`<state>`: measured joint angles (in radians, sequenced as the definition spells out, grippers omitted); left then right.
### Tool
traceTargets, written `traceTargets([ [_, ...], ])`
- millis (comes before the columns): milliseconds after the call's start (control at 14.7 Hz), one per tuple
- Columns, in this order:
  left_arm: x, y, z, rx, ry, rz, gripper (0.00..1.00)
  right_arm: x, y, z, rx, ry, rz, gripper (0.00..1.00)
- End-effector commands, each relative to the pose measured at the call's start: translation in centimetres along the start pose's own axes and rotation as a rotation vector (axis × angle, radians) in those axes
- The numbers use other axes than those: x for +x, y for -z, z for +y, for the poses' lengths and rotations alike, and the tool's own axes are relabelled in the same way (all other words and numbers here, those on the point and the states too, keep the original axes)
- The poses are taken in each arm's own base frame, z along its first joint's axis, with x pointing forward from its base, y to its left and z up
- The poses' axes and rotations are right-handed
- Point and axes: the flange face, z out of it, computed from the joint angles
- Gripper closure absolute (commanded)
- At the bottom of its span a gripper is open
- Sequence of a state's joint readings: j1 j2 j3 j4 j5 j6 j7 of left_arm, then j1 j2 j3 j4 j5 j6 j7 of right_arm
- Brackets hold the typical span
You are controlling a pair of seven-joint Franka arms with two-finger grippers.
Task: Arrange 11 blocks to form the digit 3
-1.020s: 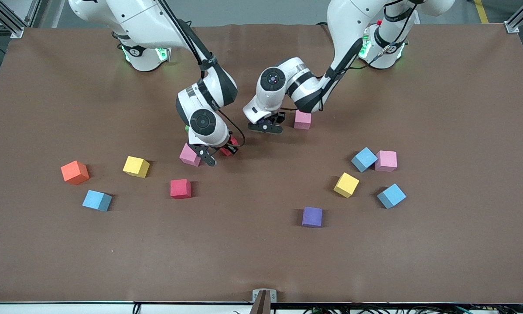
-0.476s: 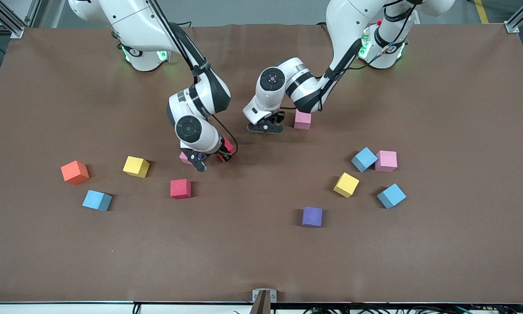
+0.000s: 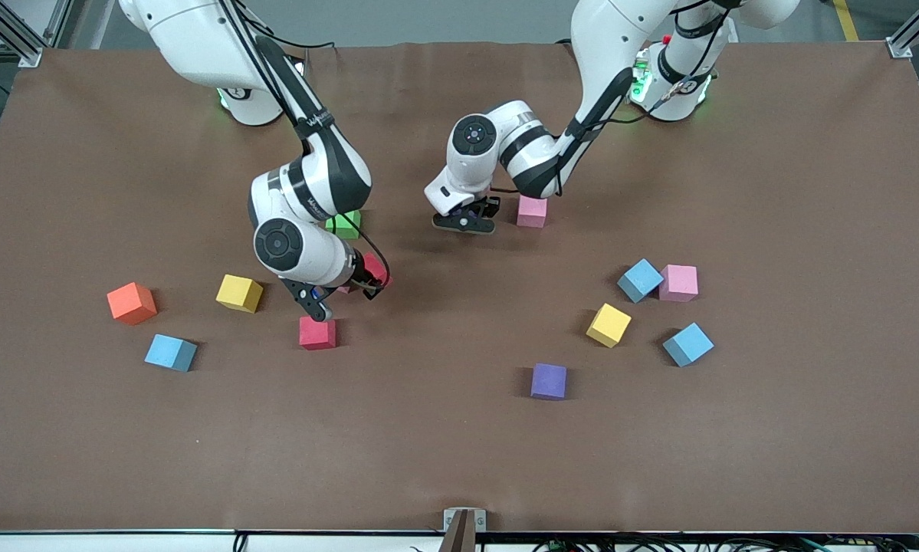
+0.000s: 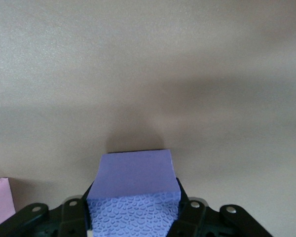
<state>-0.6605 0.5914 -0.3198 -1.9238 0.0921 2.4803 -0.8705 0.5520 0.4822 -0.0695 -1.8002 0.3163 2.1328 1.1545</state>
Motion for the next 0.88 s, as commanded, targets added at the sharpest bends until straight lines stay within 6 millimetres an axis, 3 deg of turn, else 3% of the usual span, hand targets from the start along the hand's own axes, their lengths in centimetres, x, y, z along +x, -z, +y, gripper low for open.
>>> traceTargets([
  [0,0.0,-0.4,0.2,0.007,0.005,0.008,0.61,-0.3,0.0,0.2,-0.003,-0.001,-0.017,1.0],
  [136,0.1,-0.4,0.0,0.008,0.017,0.007,0.17,0.3,0.6,0.3,-0.001,-0.01,-0.021,1.0],
  [204,0.2,-0.4,-0.1,0.008,0.045,0.006,0.0,0.6,1.3,0.2,-0.002,-0.012,-0.024,1.0],
  [340,0.3,0.6,-0.1,0.008,0.072,0.016,0.0,0.0,1.5,0.1,-0.025,0.014,0.0,0.99],
  [476,0.2,4.1,0.0,0.03,0.076,0.03,0.0,-0.1,1.5,0.2,-0.036,-0.028,0.018,0.96],
  [612,0.3,8.4,-0.5,0.046,0.088,0.052,0.0,-1.6,2.6,0.3,-0.042,-0.04,0.076,0.95],
  [680,0.5,10.3,-1.0,0.059,0.097,0.055,0.0,-1.7,2.6,0.2,-0.048,-0.064,0.089,0.94],
  [816,2.1,13.9,-4.0,0.071,0.175,0.064,0.0,-2.3,2.6,0.1,-0.05,-0.086,0.089,1.0],
])
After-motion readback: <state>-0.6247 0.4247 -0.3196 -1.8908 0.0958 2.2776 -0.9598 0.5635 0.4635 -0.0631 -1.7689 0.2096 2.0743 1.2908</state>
